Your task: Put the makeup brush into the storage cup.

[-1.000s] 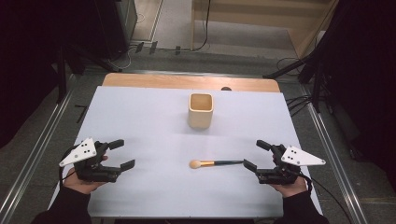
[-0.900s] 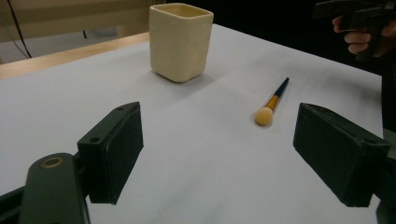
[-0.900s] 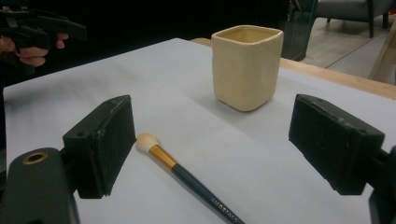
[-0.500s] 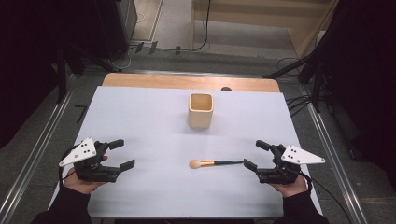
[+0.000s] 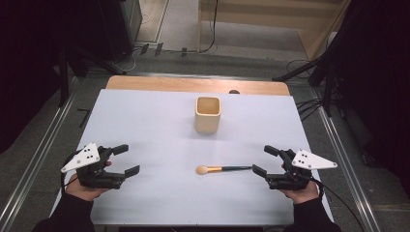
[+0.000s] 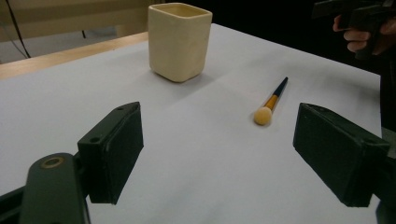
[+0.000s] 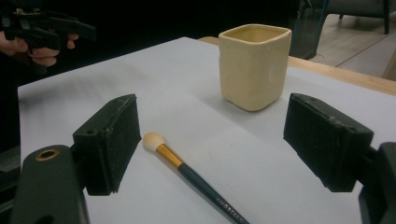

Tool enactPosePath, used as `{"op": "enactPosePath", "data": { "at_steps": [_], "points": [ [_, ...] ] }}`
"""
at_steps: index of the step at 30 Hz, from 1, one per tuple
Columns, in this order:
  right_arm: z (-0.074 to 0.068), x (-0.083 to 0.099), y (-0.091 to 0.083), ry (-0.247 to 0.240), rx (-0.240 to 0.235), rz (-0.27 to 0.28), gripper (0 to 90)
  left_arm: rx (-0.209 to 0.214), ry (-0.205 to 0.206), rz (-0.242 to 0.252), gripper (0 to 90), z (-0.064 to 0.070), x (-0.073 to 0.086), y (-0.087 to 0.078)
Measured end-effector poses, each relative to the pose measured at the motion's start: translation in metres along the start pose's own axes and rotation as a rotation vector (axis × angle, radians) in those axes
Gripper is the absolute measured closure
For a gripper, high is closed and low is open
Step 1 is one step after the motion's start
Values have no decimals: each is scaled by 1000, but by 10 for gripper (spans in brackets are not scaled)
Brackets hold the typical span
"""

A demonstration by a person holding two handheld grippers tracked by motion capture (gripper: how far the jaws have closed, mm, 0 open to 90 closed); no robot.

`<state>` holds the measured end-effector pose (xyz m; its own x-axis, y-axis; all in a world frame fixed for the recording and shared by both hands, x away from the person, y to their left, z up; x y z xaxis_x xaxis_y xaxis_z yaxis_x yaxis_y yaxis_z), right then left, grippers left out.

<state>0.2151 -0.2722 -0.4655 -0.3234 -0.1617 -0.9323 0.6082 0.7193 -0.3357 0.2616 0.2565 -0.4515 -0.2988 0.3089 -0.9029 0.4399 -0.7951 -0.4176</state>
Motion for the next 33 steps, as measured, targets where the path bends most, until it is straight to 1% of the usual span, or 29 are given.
{"op": "enactPosePath", "data": {
  "at_steps": [11, 15, 19, 23, 33],
  "points": [
    [2, -5, -1, -5, 13, 27, 196, 7, -1, -4, 165, 0, 0, 1],
    [2, -7, 4, -6, 10, 19, 197, 14, -17, -5, 164, 0, -1, 1],
    [3, -8, 8, -6, 6, 10, 198, 12, -10, -8, 165, 0, -1, 2],
    [5, -10, 14, -10, 6, 3, 200, 11, -13, -8, 165, 0, -1, 2],
    [7, -14, 21, -18, 2, 15, 204, 10, -11, -7, 165, 1, -1, 2]
  ]
}}
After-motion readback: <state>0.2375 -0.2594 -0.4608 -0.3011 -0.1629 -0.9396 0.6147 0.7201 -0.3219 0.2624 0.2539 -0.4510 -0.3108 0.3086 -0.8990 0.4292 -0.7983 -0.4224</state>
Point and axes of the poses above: each handheld gripper's, and its own axes: y roughly forward along the jaws, x roughly out of its underside, z roughly to its right, the point moved 1 cm from there along y, roughly forward along the jaws, and after that the axes turned 4 degrees about -z, right-handed, at the moved point
